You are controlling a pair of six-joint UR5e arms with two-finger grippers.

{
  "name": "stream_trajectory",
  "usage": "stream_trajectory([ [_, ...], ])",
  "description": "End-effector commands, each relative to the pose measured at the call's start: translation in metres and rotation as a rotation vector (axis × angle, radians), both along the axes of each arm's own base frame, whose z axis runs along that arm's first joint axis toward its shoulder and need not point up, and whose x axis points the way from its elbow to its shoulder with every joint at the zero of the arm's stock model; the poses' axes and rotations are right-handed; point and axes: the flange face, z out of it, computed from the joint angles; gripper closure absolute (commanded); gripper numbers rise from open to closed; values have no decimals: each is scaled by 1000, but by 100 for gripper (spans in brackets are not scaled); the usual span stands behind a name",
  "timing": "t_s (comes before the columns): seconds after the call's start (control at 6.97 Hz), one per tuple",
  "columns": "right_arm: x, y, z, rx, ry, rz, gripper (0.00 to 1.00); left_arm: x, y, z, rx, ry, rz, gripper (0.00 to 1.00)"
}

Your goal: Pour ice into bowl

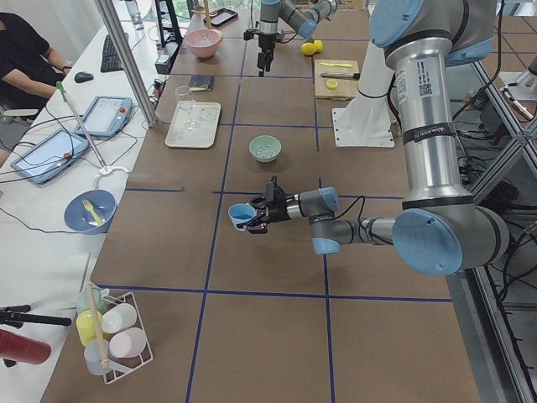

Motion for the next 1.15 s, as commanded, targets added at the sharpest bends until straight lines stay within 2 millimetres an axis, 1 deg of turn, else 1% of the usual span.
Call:
stream_trajectory([
  [0.0,3,0,-1,1,-3,2,0,22,17,8,-1,-4,23,100],
  [0.14,3,0,-1,1,-3,2,0,28,20,15,-4,-16,31,100],
  [0.29,3,0,-1,1,-3,2,0,34,24,27,-12,-39,48,100],
  [0.57,6,-2,-1,2,-4,8,0,51,26,25,-9,-31,65,100],
  [0.72,9,-4,-1,2,-4,14,0,52,27,23,-7,-20,69,100],
  [0.86,10,-5,-1,-2,-7,10,0,52,27,23,-7,-18,73,62],
  [1.0,10,-5,0,-3,-6,10,0,51,27,24,-7,-21,72,34],
])
